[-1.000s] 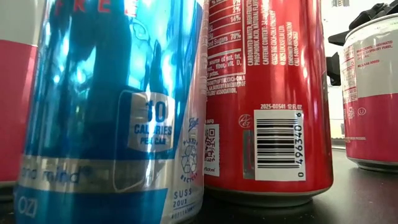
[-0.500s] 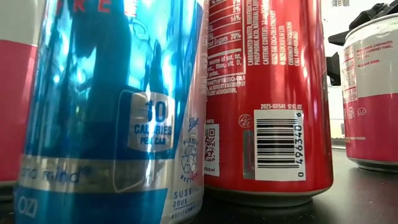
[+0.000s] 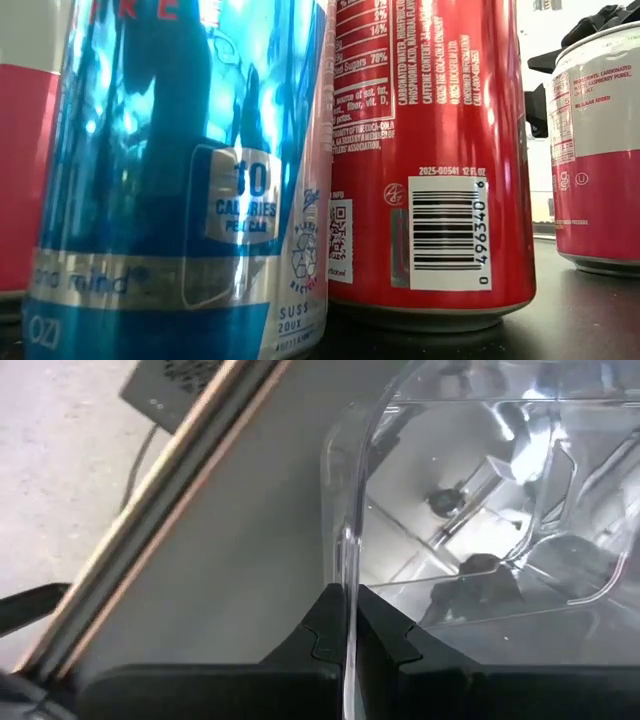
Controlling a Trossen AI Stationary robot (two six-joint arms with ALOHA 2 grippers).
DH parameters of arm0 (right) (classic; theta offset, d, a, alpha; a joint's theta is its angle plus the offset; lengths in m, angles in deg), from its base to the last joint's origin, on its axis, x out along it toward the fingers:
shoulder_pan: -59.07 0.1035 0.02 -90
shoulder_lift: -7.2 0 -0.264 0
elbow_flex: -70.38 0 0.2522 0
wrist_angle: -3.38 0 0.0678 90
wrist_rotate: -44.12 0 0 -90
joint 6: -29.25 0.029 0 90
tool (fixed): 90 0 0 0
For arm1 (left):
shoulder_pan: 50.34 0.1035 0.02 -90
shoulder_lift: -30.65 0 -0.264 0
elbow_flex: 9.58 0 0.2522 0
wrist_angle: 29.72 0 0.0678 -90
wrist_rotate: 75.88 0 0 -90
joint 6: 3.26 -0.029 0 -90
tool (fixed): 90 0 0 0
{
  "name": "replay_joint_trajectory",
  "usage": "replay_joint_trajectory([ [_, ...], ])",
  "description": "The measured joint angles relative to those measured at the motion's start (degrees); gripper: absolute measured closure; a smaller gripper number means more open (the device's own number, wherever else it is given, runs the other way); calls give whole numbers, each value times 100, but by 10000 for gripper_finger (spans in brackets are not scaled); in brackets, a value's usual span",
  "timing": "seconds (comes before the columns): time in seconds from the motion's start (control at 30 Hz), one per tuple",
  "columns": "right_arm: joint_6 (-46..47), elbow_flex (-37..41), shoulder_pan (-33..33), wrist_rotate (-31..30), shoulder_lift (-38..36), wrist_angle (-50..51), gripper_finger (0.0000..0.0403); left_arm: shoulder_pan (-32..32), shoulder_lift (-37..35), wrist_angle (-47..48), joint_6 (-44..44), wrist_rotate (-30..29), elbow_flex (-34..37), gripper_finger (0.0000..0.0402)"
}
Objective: Sort soda cans
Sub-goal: Adjust the top transparent bin to the center
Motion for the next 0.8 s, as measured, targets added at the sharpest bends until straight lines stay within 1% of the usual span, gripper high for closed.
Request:
replay_joint_trajectory([
  [0.23, 2, 0, -2, -2, 1, 0, 44, -318, 181, -26, -54, 240, 0, 391],
  [0.43, 2, 1, -1, -1, 2, 0, 44, -764, 364, 0, -435, 298, -110, 391],
  [0.6, 2, 0, -2, 0, 0, 0, 44, -1174, 684, 102, -652, 294, -561, 391],
  [0.8, 2, 0, -2, -2, 0, 0, 44, -1563, 1354, 585, -957, 287, -1559, 391],
])
